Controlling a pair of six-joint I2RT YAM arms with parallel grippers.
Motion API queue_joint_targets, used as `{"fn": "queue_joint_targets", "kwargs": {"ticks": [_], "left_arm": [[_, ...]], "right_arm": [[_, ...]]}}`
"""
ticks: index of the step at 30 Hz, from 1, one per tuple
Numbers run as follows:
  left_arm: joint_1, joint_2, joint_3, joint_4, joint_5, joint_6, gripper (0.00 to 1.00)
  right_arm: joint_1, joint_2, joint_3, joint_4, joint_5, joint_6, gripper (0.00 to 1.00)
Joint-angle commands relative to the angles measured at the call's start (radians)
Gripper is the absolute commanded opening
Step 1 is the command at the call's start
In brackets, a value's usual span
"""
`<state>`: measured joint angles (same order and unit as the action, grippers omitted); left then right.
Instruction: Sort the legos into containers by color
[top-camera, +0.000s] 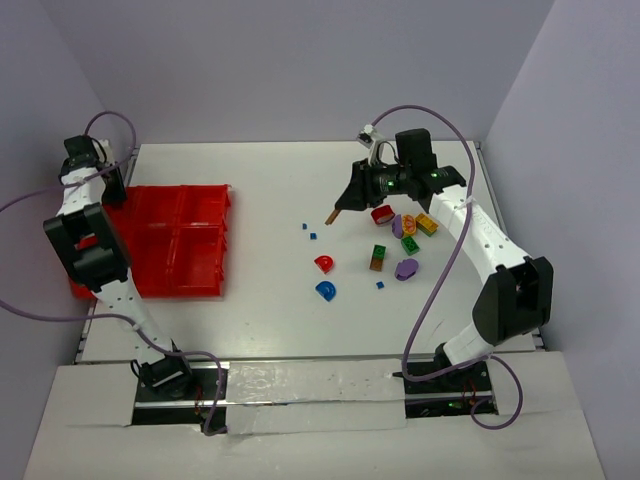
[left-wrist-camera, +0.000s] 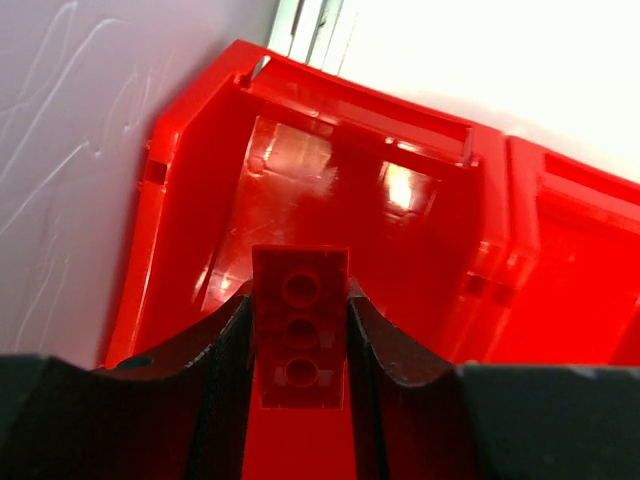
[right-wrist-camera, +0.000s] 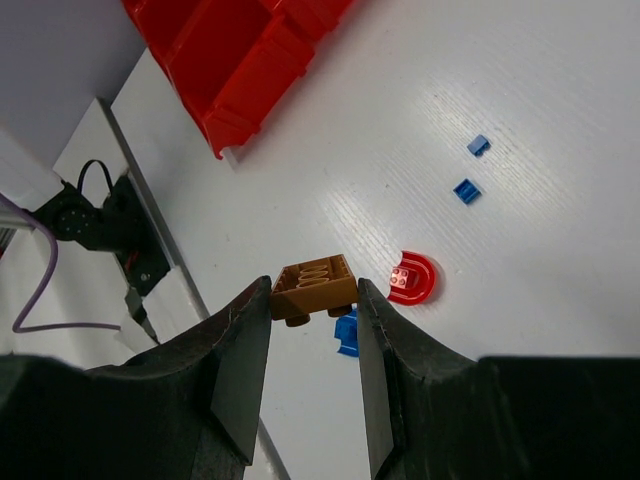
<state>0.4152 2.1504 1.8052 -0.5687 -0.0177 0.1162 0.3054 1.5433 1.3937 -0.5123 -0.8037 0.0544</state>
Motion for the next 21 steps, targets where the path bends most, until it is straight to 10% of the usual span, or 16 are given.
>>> {"fn": "queue_joint_targets", "kwargs": {"ticks": [1,10,21], "left_arm": [[0.004,-0.002,0.064,0.052,-0.028,0.014,0.51],[-0.002,-0.095,0.085,0.016,0.048,0.021,0.71],[-0.260,-0.601,-0.269,0.069,0.756,-0.042,0.70]], "right_arm": [[0.007,-0.014,0.049,-0.005,0.013,-0.020,0.00],[0.006,0.009,0.083,0.001,0.062,0.006,0.00],[0.006,0.017,0.100,0.046,0.077,0.073,0.00]]}}
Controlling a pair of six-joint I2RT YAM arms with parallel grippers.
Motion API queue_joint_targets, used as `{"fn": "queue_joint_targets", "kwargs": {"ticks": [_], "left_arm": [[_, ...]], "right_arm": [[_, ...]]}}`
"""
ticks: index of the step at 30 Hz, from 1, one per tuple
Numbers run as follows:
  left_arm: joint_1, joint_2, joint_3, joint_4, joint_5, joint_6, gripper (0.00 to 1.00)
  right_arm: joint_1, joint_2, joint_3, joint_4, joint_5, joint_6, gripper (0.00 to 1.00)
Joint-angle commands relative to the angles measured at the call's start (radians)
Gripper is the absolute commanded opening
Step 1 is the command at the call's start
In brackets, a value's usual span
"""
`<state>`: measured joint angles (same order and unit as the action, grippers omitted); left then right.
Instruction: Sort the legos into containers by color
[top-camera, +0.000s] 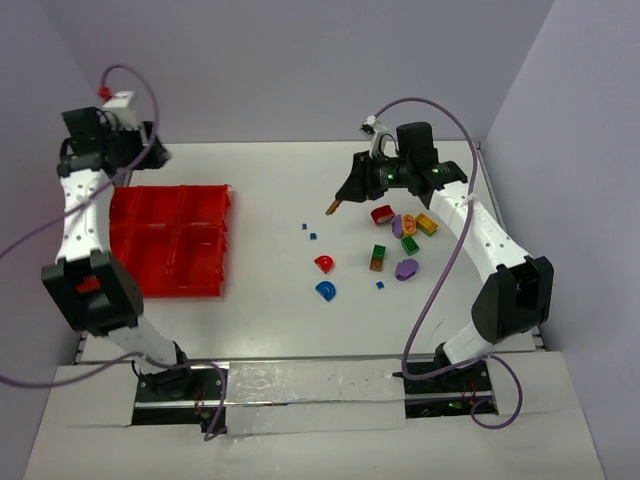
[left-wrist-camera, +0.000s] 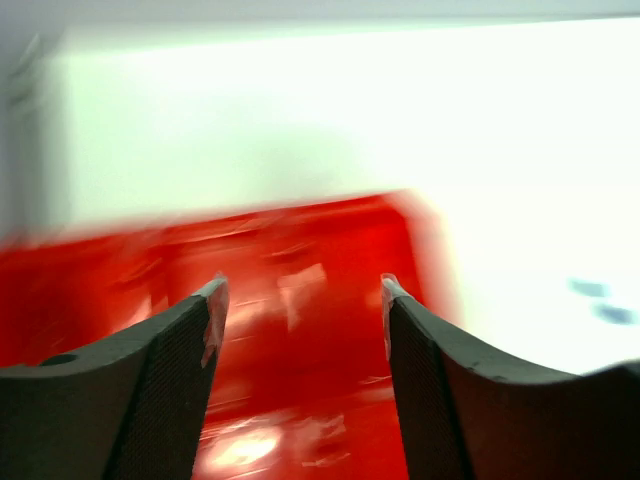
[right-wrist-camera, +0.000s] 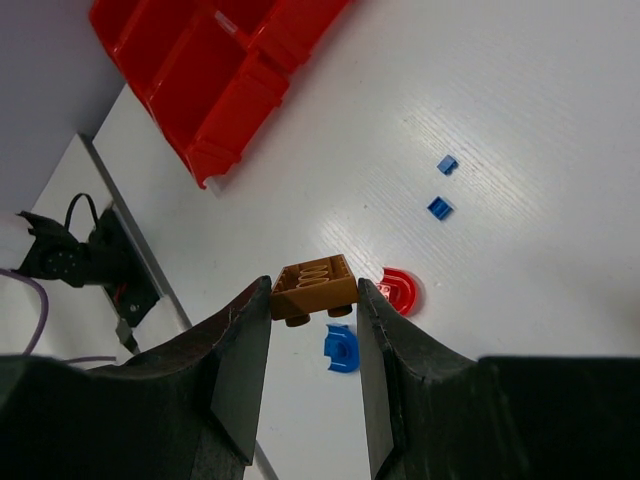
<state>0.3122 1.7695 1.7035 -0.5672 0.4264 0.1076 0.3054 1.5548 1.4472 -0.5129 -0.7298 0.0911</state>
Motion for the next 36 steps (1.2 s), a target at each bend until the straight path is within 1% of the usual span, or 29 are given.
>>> {"fn": "queue_joint_targets", "kwargs": {"ticks": [1,2,3,4,5,7,11,13,17,21,25,27,31,34,36], "left_arm": [[-0.200,-0.267,-0.181,0.109,0.331,-0.039,0.71],[-0.277,-0.330,-0.271,0.171,0.343,-0.075,0.72],[-0.324,-0.357,-0.317,0.198,0.336,-0.093,0.72],[-0.420,-0.384,-0.378,0.216,0.320,-0.103,0.72],[-0.471,-0.417,-0.402,0.231,0.281,-0.137,0.72],[-0.577,-0.427,-0.427,0.230,0.228,-0.144,0.72],[-0.700,-0.409,-0.442,0.234,0.155,-0.158,0.71],[-0.764,-0.398,-0.440,0.227,0.142,-0.146,0.71],[-0.871,-0.369,-0.434,0.230,0.069,-0.119,0.71],[-0.928,-0.343,-0.423,0.259,-0.007,-0.118,0.70],[-0.958,-0.311,-0.402,0.283,-0.058,-0.118,0.68],[-0.975,-0.295,-0.393,0.297,-0.089,-0.082,0.67],[-0.995,-0.274,-0.384,0.324,-0.136,-0.076,0.64],[-0.998,-0.262,-0.380,0.332,-0.151,-0.065,0.58],[-1.001,-0.261,-0.381,0.343,-0.152,-0.061,0.50]], "right_arm": [[0.006,0.005,0.040,0.048,0.007,0.039,0.00],[0.006,0.003,0.034,0.055,0.012,0.058,0.00],[0.006,0.001,0.028,0.064,0.017,0.083,0.00],[0.006,0.000,0.021,0.067,0.019,0.100,0.00],[0.005,-0.002,0.012,0.074,0.025,0.125,0.00],[0.005,-0.006,-0.011,0.102,0.033,0.226,0.00],[0.006,-0.011,-0.055,0.145,0.044,0.353,0.00],[0.008,-0.008,-0.074,0.161,0.043,0.401,0.00],[0.010,0.003,-0.104,0.208,-0.019,0.457,0.00],[0.014,0.005,-0.123,0.245,-0.085,0.492,0.00],[0.021,-0.005,-0.155,0.283,-0.123,0.521,0.00],[0.024,-0.007,-0.163,0.294,-0.146,0.529,0.00],[0.031,-0.008,-0.180,0.318,-0.164,0.550,0.00],[0.033,-0.009,-0.188,0.330,-0.176,0.558,0.00],[0.032,-0.009,-0.189,0.330,-0.179,0.558,0.00]]}}
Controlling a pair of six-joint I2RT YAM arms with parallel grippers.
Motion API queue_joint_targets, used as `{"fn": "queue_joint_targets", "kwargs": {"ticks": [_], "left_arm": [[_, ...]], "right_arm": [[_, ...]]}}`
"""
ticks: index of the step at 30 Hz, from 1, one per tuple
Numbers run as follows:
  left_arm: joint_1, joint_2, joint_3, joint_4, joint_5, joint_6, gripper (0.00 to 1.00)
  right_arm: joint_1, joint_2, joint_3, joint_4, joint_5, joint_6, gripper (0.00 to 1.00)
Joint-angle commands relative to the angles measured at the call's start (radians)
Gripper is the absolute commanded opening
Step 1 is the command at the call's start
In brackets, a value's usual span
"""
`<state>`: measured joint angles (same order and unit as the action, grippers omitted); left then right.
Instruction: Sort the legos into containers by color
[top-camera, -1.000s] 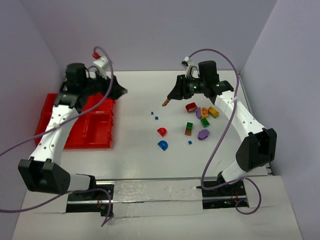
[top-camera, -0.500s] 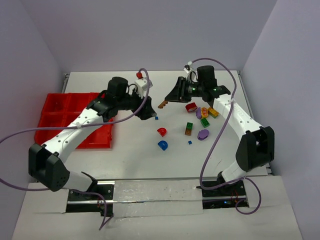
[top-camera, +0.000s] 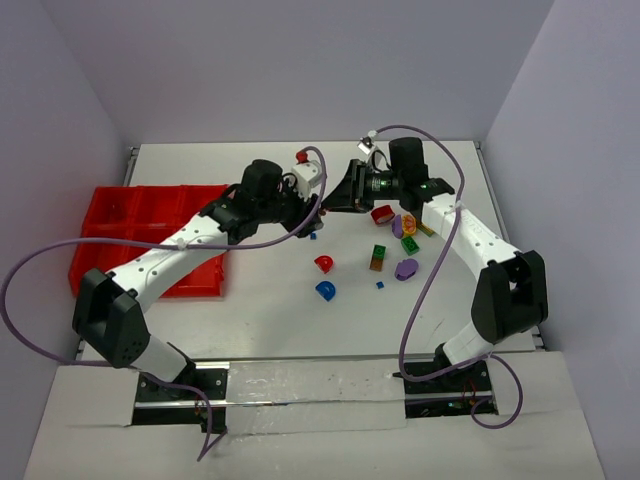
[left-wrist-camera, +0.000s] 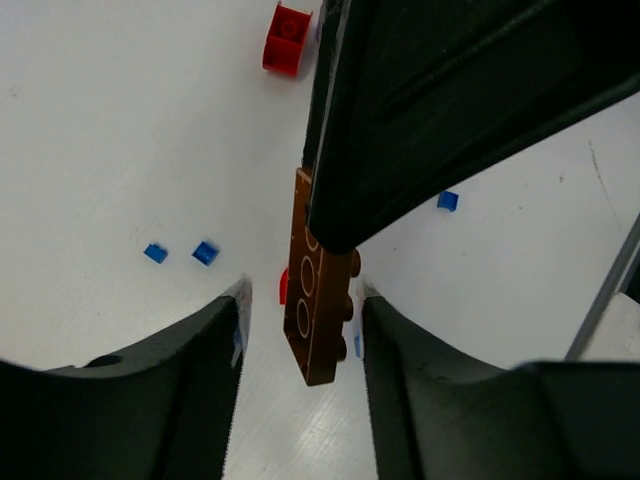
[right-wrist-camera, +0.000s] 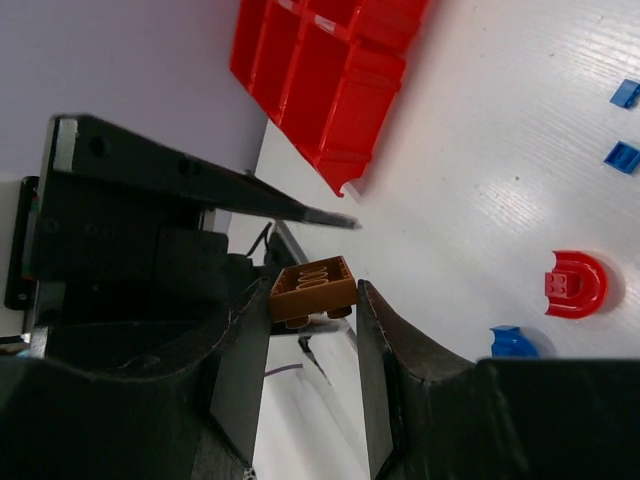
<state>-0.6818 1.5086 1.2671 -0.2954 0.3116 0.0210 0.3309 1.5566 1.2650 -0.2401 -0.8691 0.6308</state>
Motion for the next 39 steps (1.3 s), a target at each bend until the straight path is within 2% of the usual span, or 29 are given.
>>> {"fn": "queue_joint_targets", "kwargs": {"ticks": [1,2,3,4,5,6,9,10,11,12,14,15,16,18,20,22,23,24,26,34,39], "left_arm": [[-0.005,0.001,0.054,0.073,-0.035,0.028,0.42],[-0.005,0.001,0.054,0.074,-0.032,0.030,0.32],[-0.005,0.001,0.054,0.070,-0.029,0.030,0.31],[-0.007,0.002,0.056,0.067,-0.026,0.032,0.20],[-0.006,-0.001,0.057,0.062,-0.020,0.035,0.07],[-0.005,-0.005,0.057,0.050,-0.019,0.038,0.02],[0.019,-0.030,0.053,-0.012,0.000,0.051,0.00],[0.056,-0.041,0.049,-0.037,0.012,0.048,0.00],[0.093,-0.060,0.041,-0.078,0.031,0.040,0.00],[0.170,-0.069,0.037,-0.101,0.039,0.032,0.00],[0.267,-0.075,0.036,-0.165,0.053,0.010,0.00],[0.375,-0.065,0.052,-0.201,0.053,0.013,0.00],[0.405,-0.049,0.071,-0.242,0.052,0.020,0.00],[0.604,0.009,0.122,-0.317,0.034,0.051,0.00],[0.738,0.044,0.152,-0.351,-0.005,0.082,0.00],[0.804,0.068,0.174,-0.361,-0.011,0.120,0.01],[0.834,0.095,0.182,-0.359,-0.046,0.129,0.04],[0.847,0.121,0.194,-0.356,-0.078,0.141,0.08],[0.857,0.152,0.213,-0.342,-0.112,0.152,0.09],[0.888,0.353,0.330,-0.308,-0.221,0.109,0.06],[0.903,0.401,0.340,-0.280,-0.260,0.093,0.07]], "right_arm": [[0.008,-0.010,-0.007,0.057,-0.041,0.016,0.00],[0.008,-0.007,-0.009,0.056,-0.042,0.014,0.00],[0.008,-0.007,-0.009,0.056,-0.045,0.013,0.00],[0.008,-0.003,-0.007,0.055,-0.049,0.010,0.00],[0.008,0.001,-0.006,0.050,-0.051,0.003,0.15],[0.007,0.004,-0.003,0.047,-0.051,-0.002,0.32],[0.001,0.007,0.020,0.015,-0.033,-0.029,0.75],[-0.004,0.007,0.037,0.000,-0.019,-0.040,0.82],[-0.018,0.007,0.049,-0.028,0.007,-0.066,0.93],[-0.029,0.007,0.071,-0.042,0.024,-0.080,0.97],[-0.065,0.008,0.090,-0.080,0.070,-0.121,0.99],[-0.077,0.009,0.109,-0.094,0.091,-0.141,1.00],[-0.087,0.010,0.114,-0.111,0.112,-0.163,1.00],[-0.103,0.005,0.147,-0.159,0.187,-0.242,1.00],[-0.104,-0.011,0.156,-0.187,0.253,-0.300,1.00],[-0.104,-0.019,0.155,-0.209,0.291,-0.334,1.00],[-0.104,-0.025,0.152,-0.217,0.328,-0.361,1.00],[-0.104,-0.029,0.147,-0.229,0.350,-0.383,1.00],[-0.104,-0.035,0.137,-0.241,0.381,-0.403,1.00],[-0.104,-0.074,0.074,-0.280,0.494,-0.482,1.00],[-0.104,-0.096,0.049,-0.284,0.515,-0.499,1.00]]}}
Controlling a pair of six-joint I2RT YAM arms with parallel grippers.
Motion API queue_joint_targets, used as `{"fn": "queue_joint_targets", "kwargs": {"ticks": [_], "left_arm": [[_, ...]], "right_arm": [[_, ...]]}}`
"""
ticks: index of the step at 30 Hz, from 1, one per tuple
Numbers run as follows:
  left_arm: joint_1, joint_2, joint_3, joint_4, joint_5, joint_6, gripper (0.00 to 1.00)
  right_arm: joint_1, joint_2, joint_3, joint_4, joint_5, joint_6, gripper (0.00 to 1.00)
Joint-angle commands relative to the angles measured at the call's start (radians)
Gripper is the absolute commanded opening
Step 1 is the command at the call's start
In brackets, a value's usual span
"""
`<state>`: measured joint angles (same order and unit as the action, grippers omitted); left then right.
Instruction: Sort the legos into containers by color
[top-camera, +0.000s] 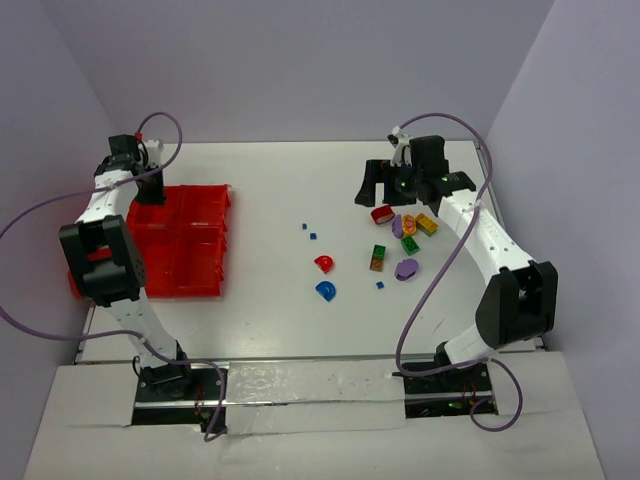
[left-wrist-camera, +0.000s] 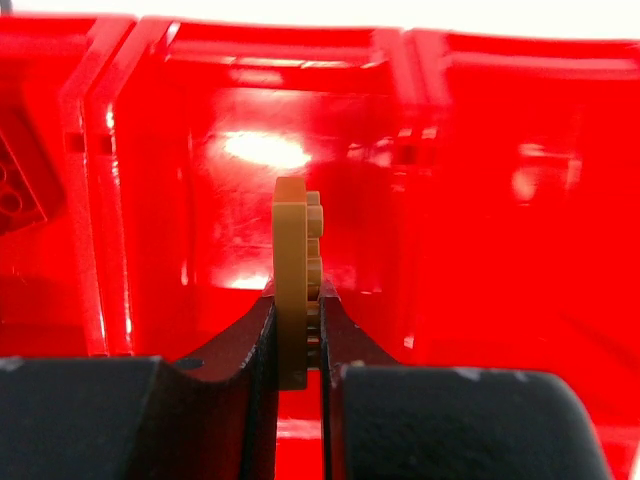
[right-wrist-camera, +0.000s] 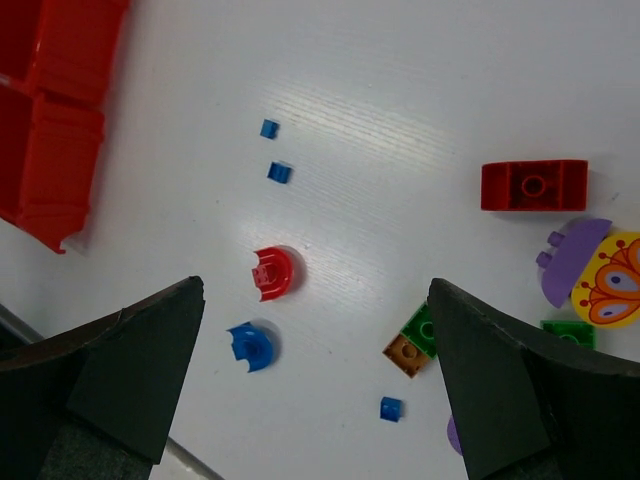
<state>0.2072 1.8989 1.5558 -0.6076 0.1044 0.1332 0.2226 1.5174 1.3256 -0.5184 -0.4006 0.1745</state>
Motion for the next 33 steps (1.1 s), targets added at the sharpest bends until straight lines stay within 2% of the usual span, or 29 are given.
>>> {"fn": "queue_joint_targets", "kwargs": {"ticks": [1,4,6,7,8,9,13,15,19,24,29,33], "left_arm": [[0.014,0.015,0.050,0.034,-0.059,-0.019,0.09],[0.014,0.026,0.041,0.028,-0.074,-0.011,0.18],[0.014,0.019,0.026,0.032,-0.074,-0.005,0.30],[0.014,0.016,0.022,0.034,-0.074,-0.004,0.30],[0.014,0.010,0.017,0.036,-0.075,-0.001,0.38],[0.014,0.009,0.018,0.032,-0.075,0.000,0.42],[0.015,-0.004,0.003,0.016,-0.076,0.014,0.54],[0.015,-0.015,-0.009,0.018,-0.077,0.021,0.57],[0.014,-0.053,-0.025,0.008,-0.032,0.044,0.58],[0.013,-0.142,-0.023,-0.022,0.180,0.097,0.61],[0.001,-0.206,-0.001,-0.076,0.373,0.137,0.64],[-0.034,-0.263,0.000,-0.096,0.447,0.141,0.66]], "right_arm": [[0.004,-0.059,-0.015,-0.005,0.049,-0.043,1.00],[0.003,-0.056,-0.018,-0.010,0.069,-0.052,1.00],[0.003,-0.053,-0.019,-0.021,0.085,-0.066,1.00],[0.003,-0.051,-0.019,-0.024,0.086,-0.071,1.00],[0.003,-0.050,-0.022,-0.030,0.100,-0.079,1.00],[0.003,-0.051,-0.027,-0.033,0.110,-0.083,1.00],[0.004,-0.047,-0.063,-0.059,0.177,-0.125,0.99],[0.004,-0.043,-0.078,-0.070,0.188,-0.155,0.98],[0.006,-0.028,-0.102,-0.112,0.151,-0.344,0.90],[0.023,0.047,-0.049,-0.215,0.126,-0.589,0.76],[0.060,0.153,0.014,-0.275,0.133,-0.728,0.73],[0.103,0.250,0.062,-0.314,0.149,-0.785,0.71]]}}
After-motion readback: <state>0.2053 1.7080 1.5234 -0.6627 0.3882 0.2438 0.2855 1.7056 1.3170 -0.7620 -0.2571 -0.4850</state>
